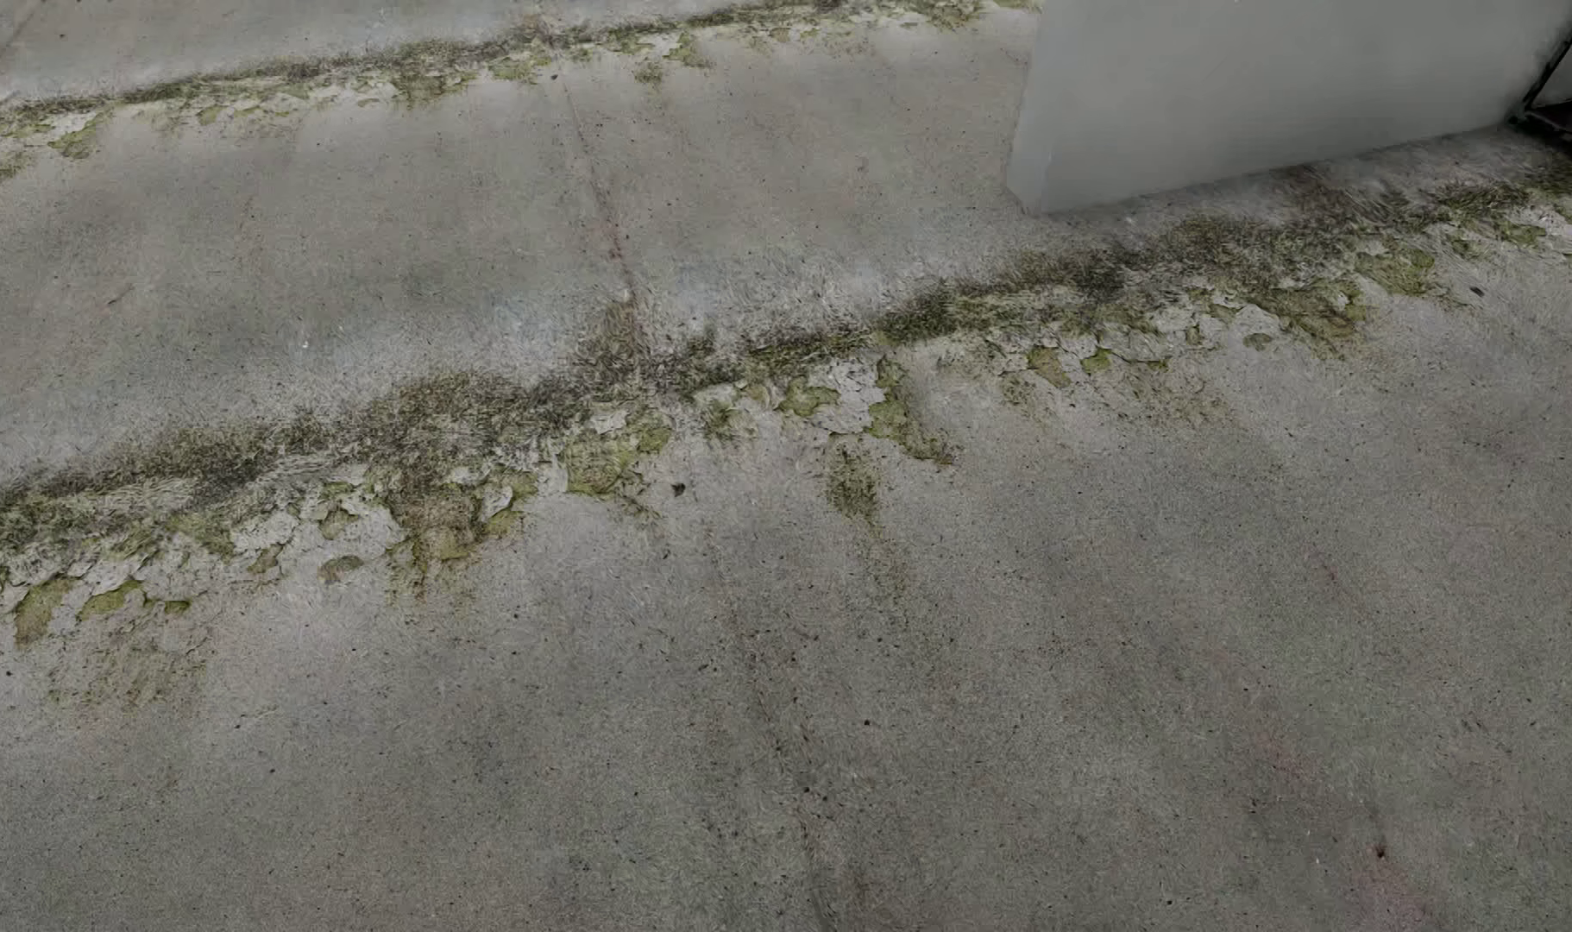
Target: Avoid the corner
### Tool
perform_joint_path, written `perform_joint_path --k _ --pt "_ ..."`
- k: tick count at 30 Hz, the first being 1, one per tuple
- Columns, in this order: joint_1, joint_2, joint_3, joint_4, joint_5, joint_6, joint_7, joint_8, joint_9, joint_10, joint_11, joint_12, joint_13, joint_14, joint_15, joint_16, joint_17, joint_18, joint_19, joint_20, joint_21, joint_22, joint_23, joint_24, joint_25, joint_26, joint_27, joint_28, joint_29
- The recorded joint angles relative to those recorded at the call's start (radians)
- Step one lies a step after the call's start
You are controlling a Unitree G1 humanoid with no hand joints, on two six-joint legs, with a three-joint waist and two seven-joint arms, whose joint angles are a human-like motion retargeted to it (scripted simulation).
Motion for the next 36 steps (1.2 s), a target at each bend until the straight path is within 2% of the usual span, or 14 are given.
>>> perform_joint_path --k 2,4,8,11,17,20,22,24,27,31,32,34,35,36 --pt "-0.018 -0.007 0.007 -0.003 0.002 0.010 0.000 0.000 -0.001 0.019 -0.029 -0.003 0.004 0.046 0.034 -0.002 -0.004 0.000 0.000 -0.007 -0.010 -0.003 0.007 0.000 0.000 0.000 0.000 0.000 0.000" --pt "-0.020 -0.019 -0.020 -0.008 0.020 0.018 0.000 0.000 -0.003 0.035 0.255 0.004 0.016 0.057 -0.227 0.004 -0.009 0.000 0.000 -0.019 -0.006 -0.024 0.010 0.000 0.000 0.000 0.000 0.000 0.000" --pt "0.064 -0.255 -0.080 -0.036 -0.009 -0.005 0.000 0.000 0.075 0.062 0.676 -0.008 0.041 0.003 -0.278 0.031 -0.006 0.000 0.000 0.016 -0.065 -0.111 -0.031 0.000 0.000 0.000 0.000 0.000 0.000" --pt "0.141 -0.428 -0.201 0.010 -0.006 0.029 0.000 0.000 0.084 0.019 0.726 -0.050 0.073 -0.112 -0.257 0.007 -0.019 0.000 0.000 0.046 -0.065 -0.145 -0.035 0.000 0.000 0.000 0.000 0.000 0.000" --pt "0.370 -0.650 -0.267 0.033 -0.059 0.024 0.000 0.000 0.107 -0.042 0.432 -0.129 0.102 -0.323 -0.085 0.041 -0.016 0.000 0.000 0.013 -0.023 -0.204 0.063 0.000 0.000 0.000 0.000 0.000 0.000" --pt "0.443 -0.691 -0.320 0.075 -0.062 0.037 0.000 0.000 0.092 -0.020 0.539 -0.121 0.113 -0.238 -0.118 0.028 -0.019 0.000 0.000 0.007 -0.026 -0.157 0.100 0.000 0.000 0.000 0.000 0.000 0.000" --pt "0.411 -0.676 -0.329 0.112 -0.028 0.071 0.000 0.000 0.084 0.129 0.655 -0.086 0.103 0.011 -0.162 0.015 -0.020 0.000 0.000 -0.043 -0.005 -0.078 0.132 0.000 0.000 0.000 0.000 0.000 0.000" --pt "0.255 -0.579 -0.277 0.116 0.010 0.048 0.000 0.000 0.082 0.482 0.675 -0.051 0.087 0.311 -0.238 0.010 -0.009 0.000 0.000 -0.065 -0.007 0.009 0.130 0.000 0.000 0.000 0.000 0.000 0.000" --pt "-0.066 -0.345 -0.139 0.104 0.049 0.016 0.000 0.000 0.108 0.913 0.590 0.021 0.059 0.285 -0.310 0.015 -0.007 0.000 0.000 -0.032 -0.010 0.010 0.030 0.000 0.000 0.000 0.000 0.000 0.000" --pt "-0.360 0.019 0.063 0.078 0.036 -0.038 0.000 0.000 0.125 0.372 0.330 0.072 0.021 0.442 -0.310 0.035 -0.028 0.000 0.000 -0.048 -0.053 0.013 -0.121 0.000 0.000 0.000 0.000 0.000 0.000" --pt "-0.406 0.089 0.099 0.083 0.030 -0.041 0.000 0.000 0.115 0.202 0.293 0.078 0.007 0.389 -0.334 0.035 -0.040 0.000 0.000 -0.044 -0.062 0.009 -0.157 0.000 0.000 0.000 0.000 0.000 0.000" --pt "-0.469 0.210 0.148 0.097 0.016 -0.047 0.000 0.000 0.104 0.036 0.270 0.093 -0.028 0.018 -0.385 0.043 -0.059 0.000 0.000 -0.046 -0.063 -0.003 -0.193 0.000 0.000 0.000 0.000 0.000 0.000" --pt "-0.478 0.220 0.169 0.129 0.017 -0.052 0.000 0.000 0.100 0.077 0.282 0.090 -0.054 0.013 -0.382 0.039 -0.058 0.000 0.000 -0.028 -0.076 -0.001 -0.196 0.000 0.000 0.000 0.000 0.000 0.000" --pt "-0.512 0.276 0.201 0.105 -0.002 -0.054 0.000 0.000 0.107 0.072 0.311 0.102 -0.046 0.188 -0.361 0.040 -0.053 0.000 0.000 -0.039 -0.086 0.007 -0.178 0.000 0.000 0.000 0.000 0.000 0.000"
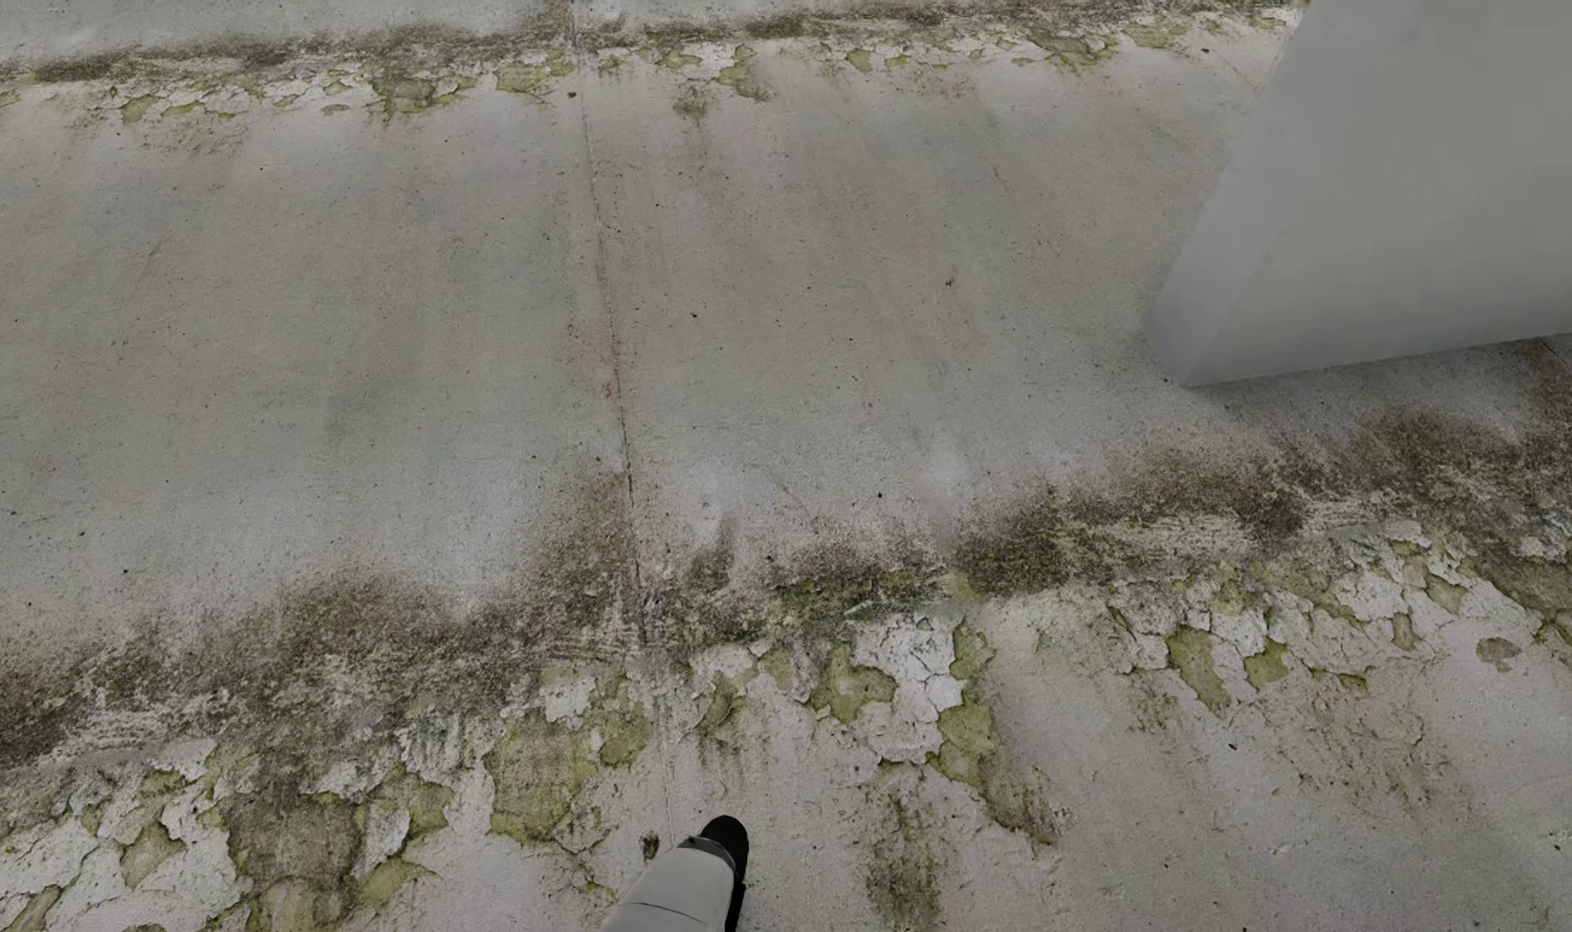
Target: Avoid the corner
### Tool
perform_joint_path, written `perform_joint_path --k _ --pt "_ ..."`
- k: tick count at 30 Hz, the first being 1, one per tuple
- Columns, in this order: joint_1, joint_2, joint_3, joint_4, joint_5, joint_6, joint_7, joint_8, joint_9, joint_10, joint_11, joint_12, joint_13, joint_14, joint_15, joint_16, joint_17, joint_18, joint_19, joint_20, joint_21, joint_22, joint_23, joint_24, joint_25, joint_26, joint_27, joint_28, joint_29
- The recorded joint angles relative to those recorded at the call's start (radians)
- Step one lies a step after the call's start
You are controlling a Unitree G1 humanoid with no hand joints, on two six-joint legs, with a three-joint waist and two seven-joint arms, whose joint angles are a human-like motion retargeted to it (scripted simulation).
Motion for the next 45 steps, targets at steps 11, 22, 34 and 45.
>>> perform_joint_path --k 11,22,34,45 --pt "0.729 -0.732 -0.429 -0.085 -0.073 0.055 0.000 0.000 -0.013 -0.074 0.330 -0.142 0.157 -0.279 0.175 0.036 0.014 0.000 0.000 0.076 0.008 -0.138 0.141 0.000 0.000 0.000 0.000 0.000 0.000" --pt "0.534 -0.575 -0.377 0.037 0.078 0.084 0.000 0.000 -0.027 0.890 0.250 -0.110 0.164 0.077 0.129 -0.049 0.047 0.000 0.000 0.145 -0.006 0.014 0.216 0.000 0.000 0.000 0.000 0.000 0.000" --pt "0.020 -0.074 -0.061 -0.073 -0.104 -0.065 0.000 0.000 -0.067 0.198 0.429 0.044 0.078 0.244 0.517 -0.022 0.024 0.000 0.000 0.043 -0.090 0.092 0.092 0.000 0.000 0.000 0.000 0.000 0.000" --pt "0.908 -0.830 -0.527 -0.082 -0.066 -0.046 0.000 0.000 -0.094 -0.098 -0.407 -0.194 0.297 -0.416 0.794 0.055 -0.025 0.000 0.000 0.270 0.002 -0.254 0.281 0.000 0.000 0.000 0.000 0.000 0.000"
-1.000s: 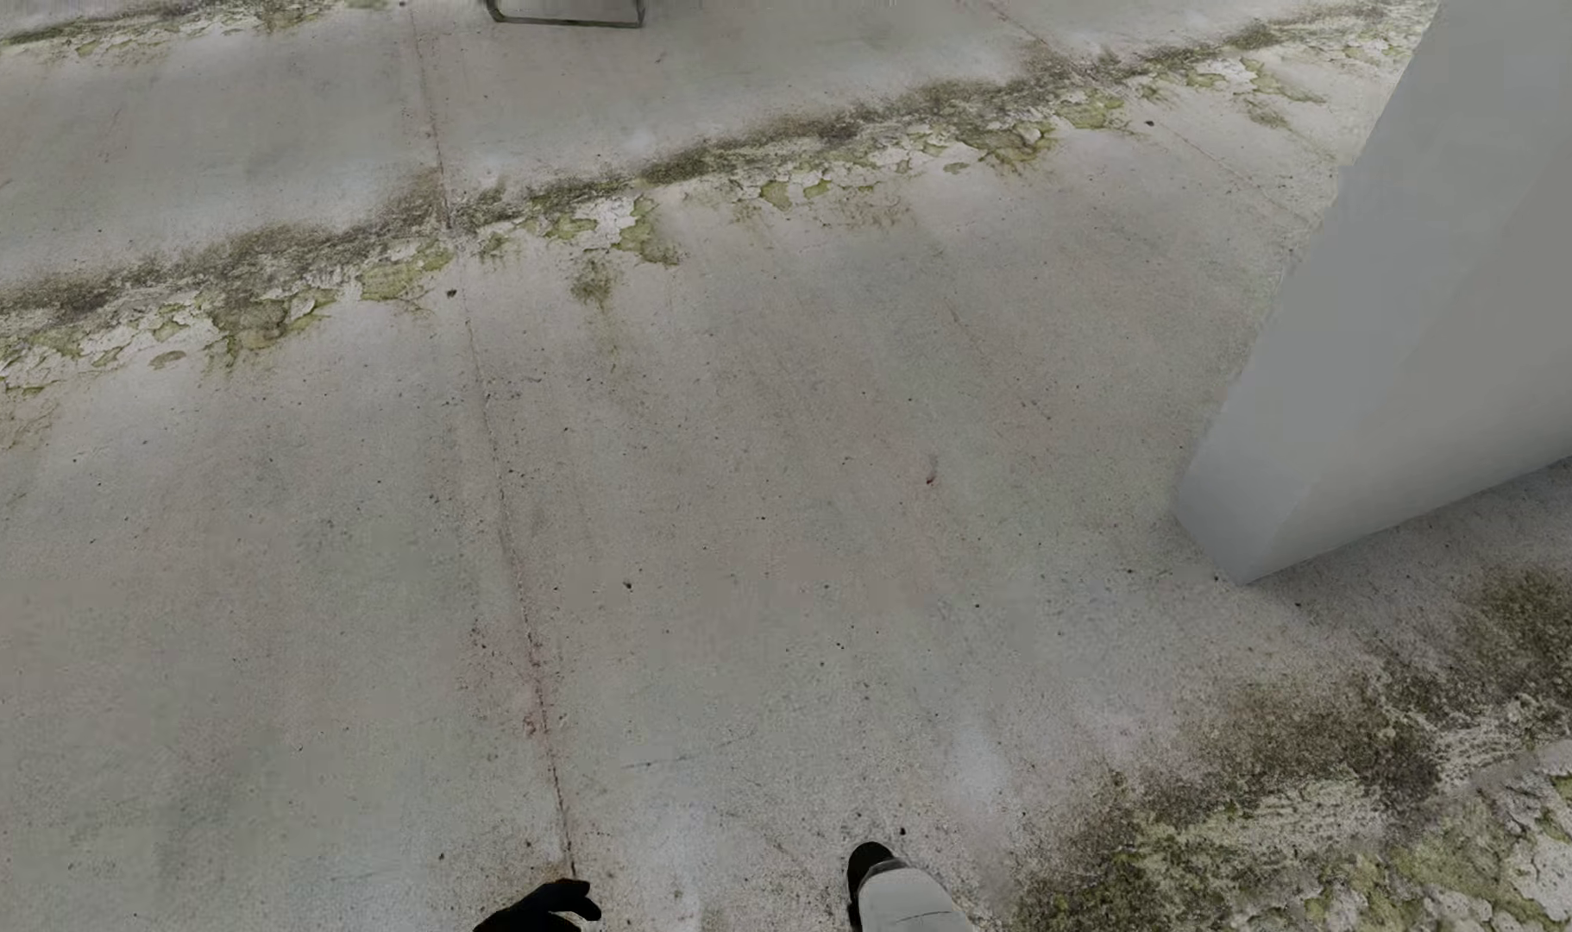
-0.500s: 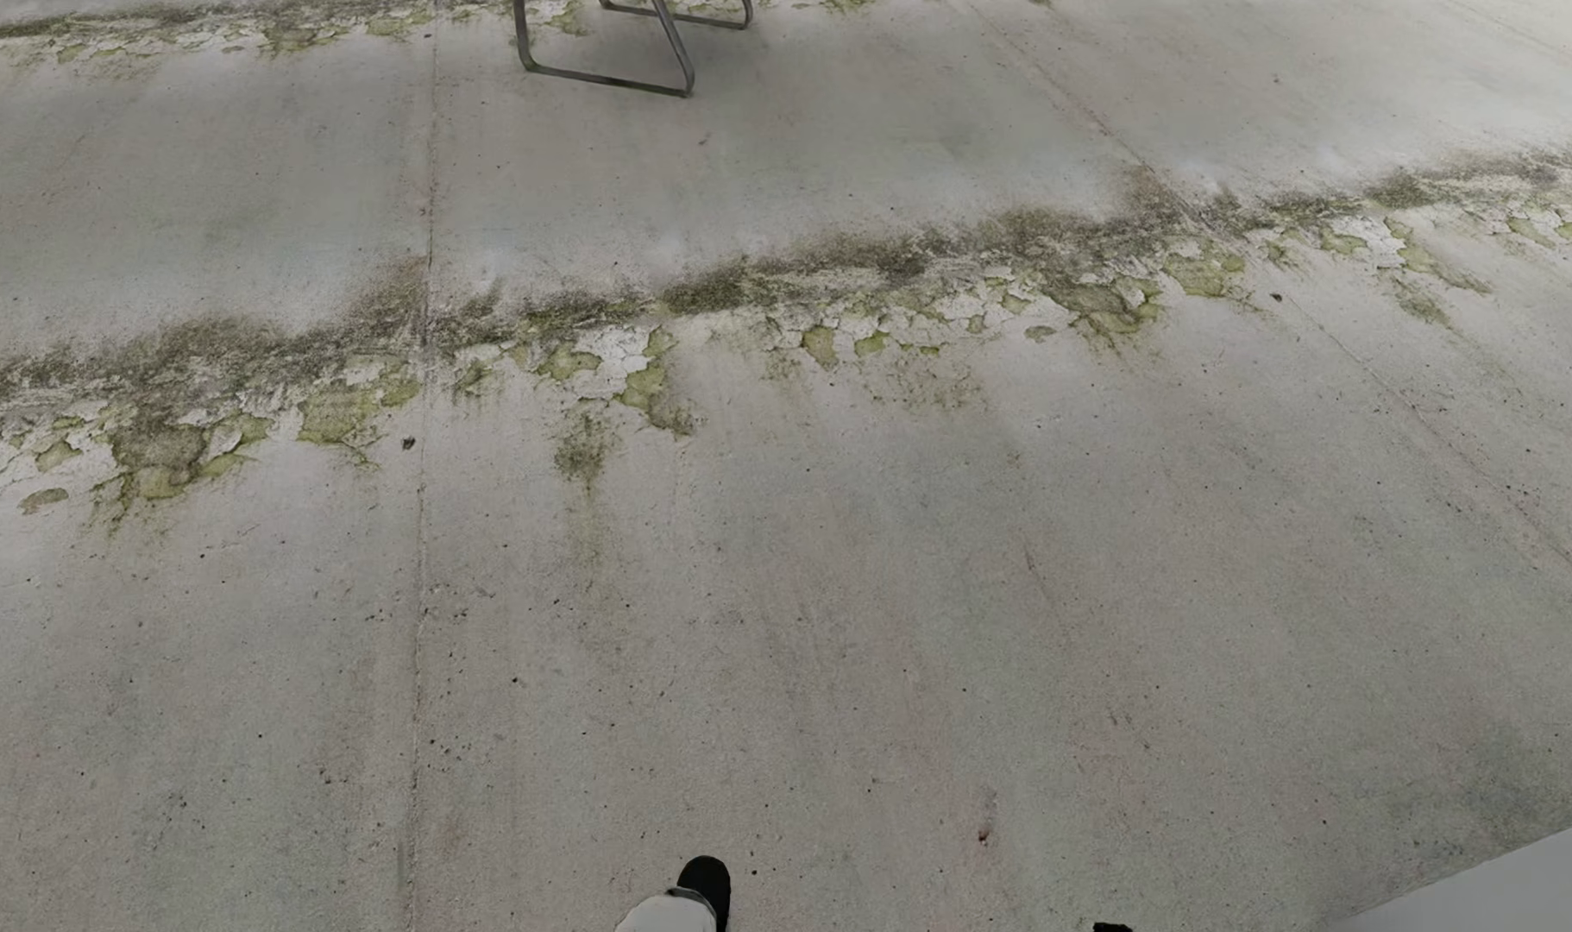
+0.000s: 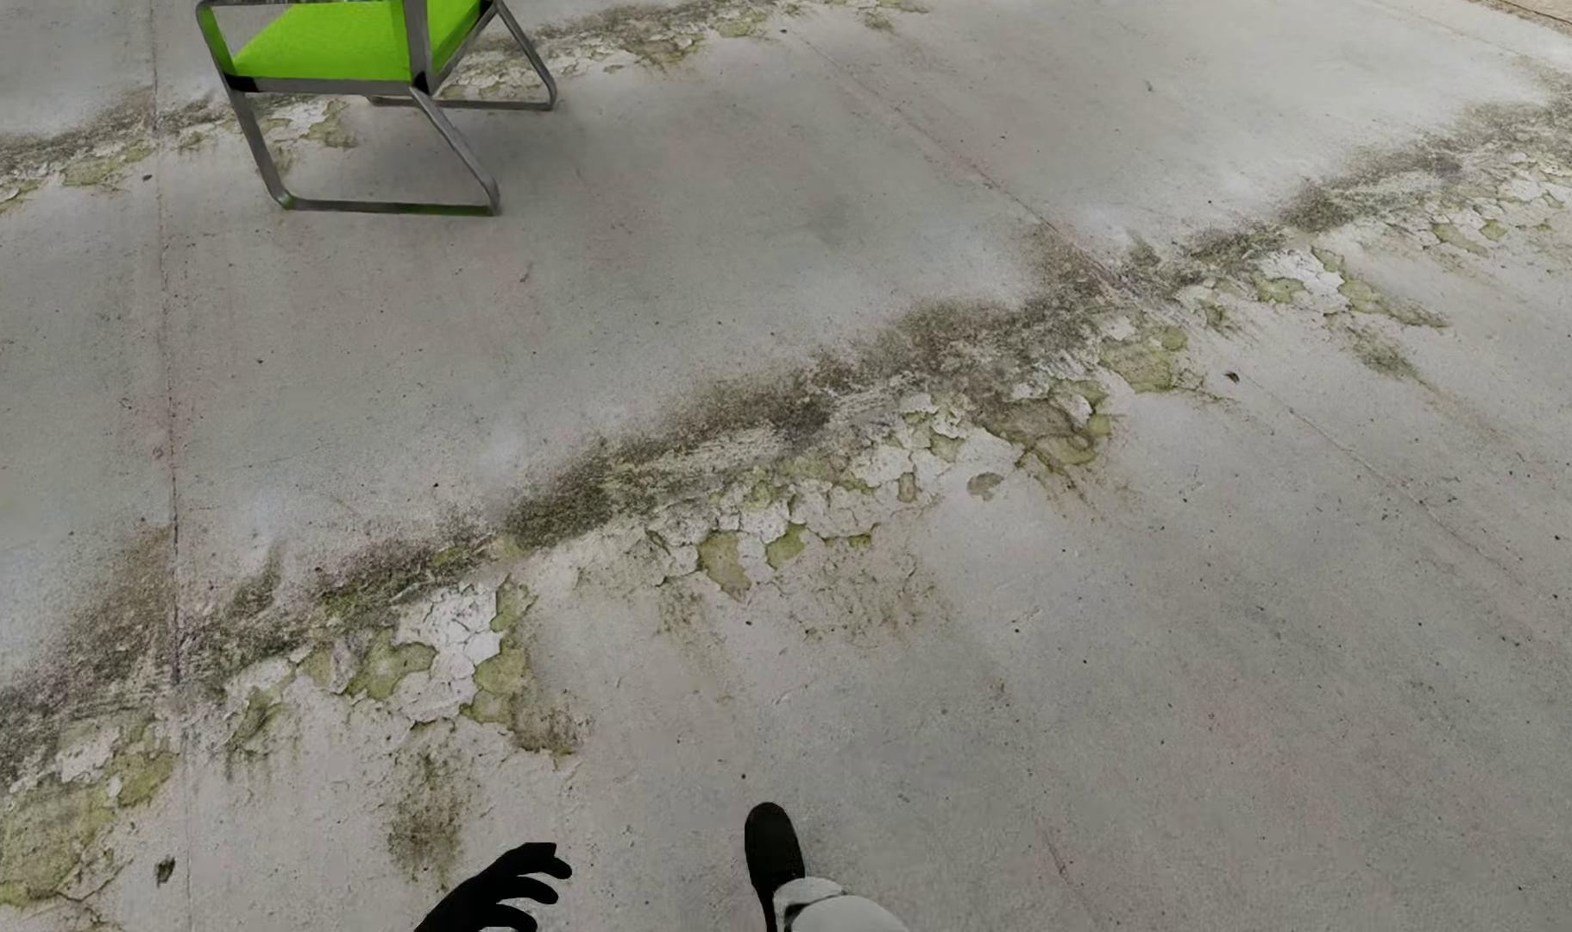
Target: Avoid the corner
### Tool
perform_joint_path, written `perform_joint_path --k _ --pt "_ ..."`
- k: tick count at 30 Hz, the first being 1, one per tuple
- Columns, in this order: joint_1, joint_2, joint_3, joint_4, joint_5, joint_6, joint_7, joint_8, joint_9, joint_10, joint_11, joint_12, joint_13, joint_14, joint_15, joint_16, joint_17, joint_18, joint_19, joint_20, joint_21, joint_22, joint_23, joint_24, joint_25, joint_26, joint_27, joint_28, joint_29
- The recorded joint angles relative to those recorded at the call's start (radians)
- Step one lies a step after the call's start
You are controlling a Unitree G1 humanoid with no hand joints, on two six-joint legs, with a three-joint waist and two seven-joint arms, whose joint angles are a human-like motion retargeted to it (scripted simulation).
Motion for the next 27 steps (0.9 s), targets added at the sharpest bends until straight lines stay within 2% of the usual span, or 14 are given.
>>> perform_joint_path --k 1,2,4,7,9,12,13,15,16,19,20,23,25,27 --pt "0.037 -0.031 0.008 0.016 0.014 -0.005 0.000 0.000 0.009 0.018 0.394 0.000 0.006 0.073 -0.432 -0.003 0.001 0.000 0.000 0.020 0.005 -0.012 0.030 0.000 0.000 0.000 0.000 0.000 0.000" --pt "0.062 -0.044 0.015 0.044 0.036 0.001 0.000 0.000 0.019 0.097 0.522 0.020 0.004 0.196 -0.635 -0.015 -0.001 0.000 0.000 0.043 0.025 0.002 0.061 0.000 0.000 0.000 0.000 0.000 0.000" --pt "-0.055 -0.049 0.052 0.128 0.108 0.022 0.000 0.000 0.037 0.509 0.763 0.058 -0.020 0.457 -0.654 -0.053 0.007 0.000 0.000 0.039 0.016 0.135 0.089 0.000 0.000 0.000 0.000 0.000 0.000" --pt "-0.435 0.201 0.182 0.105 0.223 -0.031 0.000 0.000 0.057 1.128 0.652 0.100 -0.087 0.399 -0.651 -0.036 0.025 0.000 0.000 -0.120 0.039 0.301 -0.065 0.000 0.000 0.000 0.000 0.000 0.000" --pt "-0.640 0.428 0.301 0.064 0.233 -0.064 0.000 0.000 0.057 1.006 0.497 0.178 -0.127 0.490 -0.579 -0.050 0.039 0.000 0.000 -0.142 0.005 0.352 -0.200 0.000 0.000 0.000 0.000 0.000 0.000" --pt "-0.818 0.673 0.448 0.070 0.162 -0.069 0.000 0.000 0.045 0.387 0.360 0.282 -0.192 0.699 -0.490 -0.069 0.037 0.000 0.000 -0.166 -0.013 0.349 -0.359 0.000 0.000 0.000 0.000 0.000 0.000" --pt "-0.848 0.749 0.453 0.090 0.139 -0.046 0.000 0.000 0.036 0.203 0.350 0.307 -0.211 0.574 -0.451 -0.077 0.020 0.000 0.000 -0.174 -0.015 0.331 -0.419 0.000 0.000 0.000 0.000 0.000 0.000" --pt "-0.925 0.805 0.498 0.138 0.069 -0.024 0.000 0.000 0.013 0.040 0.361 0.306 -0.221 0.167 -0.357 -0.095 -0.005 0.000 0.000 -0.164 -0.051 0.346 -0.528 0.000 0.000 0.000 0.000 0.000 0.000" --pt "-0.944 0.843 0.530 0.146 0.024 -0.025 0.000 0.000 0.022 0.054 0.379 0.304 -0.222 0.140 -0.266 -0.090 -0.003 0.000 0.000 -0.152 -0.065 0.337 -0.541 0.000 0.000 0.000 0.000 0.000 0.000" --pt "-1.041 0.786 0.485 0.049 -0.042 -0.064 0.000 0.000 -0.035 0.269 0.614 0.257 -0.175 0.615 0.127 -0.069 0.039 0.000 0.000 -0.140 -0.069 0.378 -0.389 0.000 0.000 0.000 0.000 0.000 0.000" --pt "-0.996 0.703 0.454 0.001 -0.050 -0.079 0.000 0.000 -0.007 0.364 0.812 0.224 -0.171 0.614 0.092 -0.057 0.050 0.000 0.000 -0.140 -0.051 0.387 -0.310 0.000 0.000 0.000 0.000 0.000 0.000" --pt "-0.627 0.349 0.325 -0.067 0.005 -0.037 0.000 0.000 0.050 0.248 1.252 0.101 -0.164 0.470 -0.576 -0.031 0.044 0.000 0.000 -0.120 0.029 0.364 -0.157 0.000 0.000 0.000 0.000 0.000 0.000" --pt "-0.335 0.210 0.195 -0.033 0.033 0.011 0.000 0.000 0.082 0.098 1.080 0.062 -0.114 0.311 -0.693 0.010 0.016 0.000 0.000 -0.112 0.040 0.238 -0.115 0.000 0.000 0.000 0.000 0.000 0.000" --pt "-0.146 0.078 0.101 0.005 0.020 0.041 0.000 0.000 0.080 0.002 0.751 -0.021 -0.081 0.151 -0.659 0.021 -0.008 0.000 0.000 -0.045 0.006 0.178 -0.083 0.000 0.000 0.000 0.000 0.000 0.000"
